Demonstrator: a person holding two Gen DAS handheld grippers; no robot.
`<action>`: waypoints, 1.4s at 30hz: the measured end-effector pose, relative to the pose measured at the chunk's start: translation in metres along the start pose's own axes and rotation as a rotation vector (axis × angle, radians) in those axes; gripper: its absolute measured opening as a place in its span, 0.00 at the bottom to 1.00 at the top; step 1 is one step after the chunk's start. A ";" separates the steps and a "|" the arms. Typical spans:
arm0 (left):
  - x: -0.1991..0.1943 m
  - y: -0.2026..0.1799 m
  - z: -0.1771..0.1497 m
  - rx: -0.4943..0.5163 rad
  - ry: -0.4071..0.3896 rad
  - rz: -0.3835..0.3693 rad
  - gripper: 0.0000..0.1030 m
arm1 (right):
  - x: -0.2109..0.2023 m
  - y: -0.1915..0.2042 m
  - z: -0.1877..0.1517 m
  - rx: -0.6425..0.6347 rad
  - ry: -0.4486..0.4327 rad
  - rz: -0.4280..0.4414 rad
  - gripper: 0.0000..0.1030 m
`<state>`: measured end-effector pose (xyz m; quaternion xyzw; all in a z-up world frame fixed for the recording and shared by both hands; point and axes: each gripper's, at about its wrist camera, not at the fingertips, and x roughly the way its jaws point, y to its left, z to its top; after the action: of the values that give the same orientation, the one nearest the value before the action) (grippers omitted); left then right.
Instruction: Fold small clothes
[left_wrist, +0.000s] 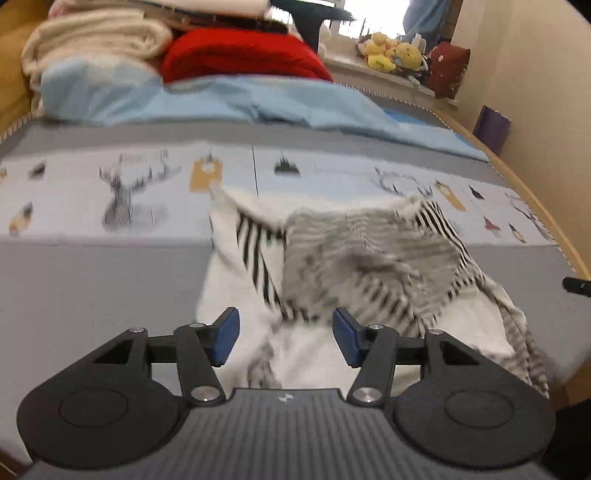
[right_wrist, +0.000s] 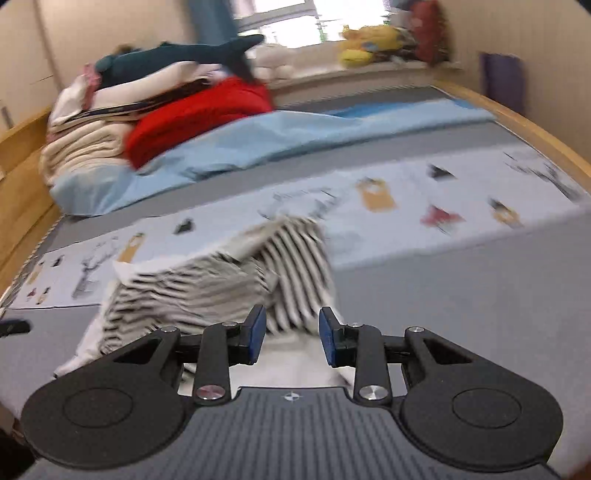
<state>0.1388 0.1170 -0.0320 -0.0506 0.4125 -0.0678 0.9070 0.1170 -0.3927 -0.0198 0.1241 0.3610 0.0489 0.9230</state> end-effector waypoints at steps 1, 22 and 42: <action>-0.001 0.000 -0.008 -0.002 0.024 -0.001 0.51 | -0.003 -0.006 -0.008 -0.002 0.020 -0.025 0.32; 0.031 0.064 -0.068 -0.401 0.368 0.062 0.68 | 0.029 -0.051 -0.082 0.118 0.324 -0.092 0.42; 0.052 0.052 -0.097 -0.429 0.469 0.109 0.68 | 0.063 -0.033 -0.109 0.014 0.524 -0.103 0.50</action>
<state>0.1035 0.1563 -0.1414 -0.2016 0.6174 0.0596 0.7580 0.0892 -0.3923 -0.1468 0.0948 0.5937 0.0297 0.7985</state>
